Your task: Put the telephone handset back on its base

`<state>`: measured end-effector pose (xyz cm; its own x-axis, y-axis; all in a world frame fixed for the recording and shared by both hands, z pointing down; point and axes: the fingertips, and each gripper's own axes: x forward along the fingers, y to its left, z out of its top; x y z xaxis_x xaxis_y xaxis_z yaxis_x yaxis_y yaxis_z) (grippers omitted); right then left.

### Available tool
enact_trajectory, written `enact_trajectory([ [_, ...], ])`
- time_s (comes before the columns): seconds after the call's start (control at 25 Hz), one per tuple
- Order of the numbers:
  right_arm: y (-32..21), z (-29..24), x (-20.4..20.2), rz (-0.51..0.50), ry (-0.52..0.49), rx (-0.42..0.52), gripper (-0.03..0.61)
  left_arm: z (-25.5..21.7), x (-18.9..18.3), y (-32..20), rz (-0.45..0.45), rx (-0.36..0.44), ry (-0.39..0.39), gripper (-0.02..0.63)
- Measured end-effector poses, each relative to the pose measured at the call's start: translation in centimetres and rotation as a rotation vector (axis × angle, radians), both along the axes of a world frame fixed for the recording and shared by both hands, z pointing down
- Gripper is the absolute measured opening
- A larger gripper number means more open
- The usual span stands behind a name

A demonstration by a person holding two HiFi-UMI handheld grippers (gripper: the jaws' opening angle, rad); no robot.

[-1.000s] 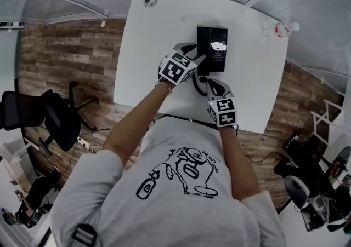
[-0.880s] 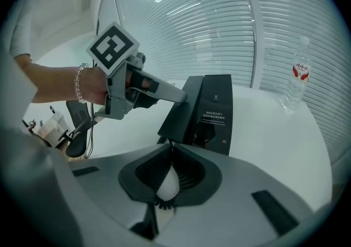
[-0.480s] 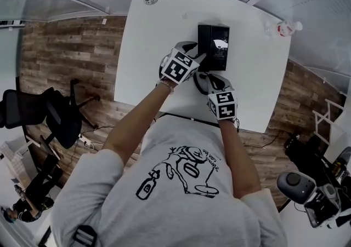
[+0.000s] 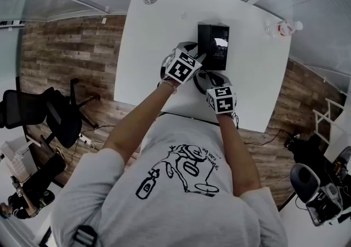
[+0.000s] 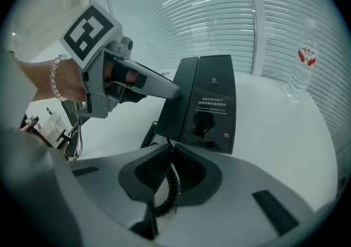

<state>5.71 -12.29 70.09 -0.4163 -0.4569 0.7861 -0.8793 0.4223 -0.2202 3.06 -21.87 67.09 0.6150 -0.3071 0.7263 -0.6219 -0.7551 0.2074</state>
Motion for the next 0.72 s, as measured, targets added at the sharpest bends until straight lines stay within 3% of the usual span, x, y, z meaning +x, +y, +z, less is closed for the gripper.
enact_trajectory([
  [0.24,0.2,-0.2,0.8,0.02,0.001,0.004,0.022,0.0,0.0,0.1,-0.008,0.015,-0.009,0.172],
  [0.4,0.7,-1.2,1.6,0.036,-0.025,0.027,0.06,-0.9,-0.6,0.2,-0.031,0.058,-0.012,0.172],
  [0.72,0.8,-7.8,5.2,0.115,-0.044,0.194,0.06,-6.4,-2.1,3.0,-0.126,0.116,0.134,0.172],
])
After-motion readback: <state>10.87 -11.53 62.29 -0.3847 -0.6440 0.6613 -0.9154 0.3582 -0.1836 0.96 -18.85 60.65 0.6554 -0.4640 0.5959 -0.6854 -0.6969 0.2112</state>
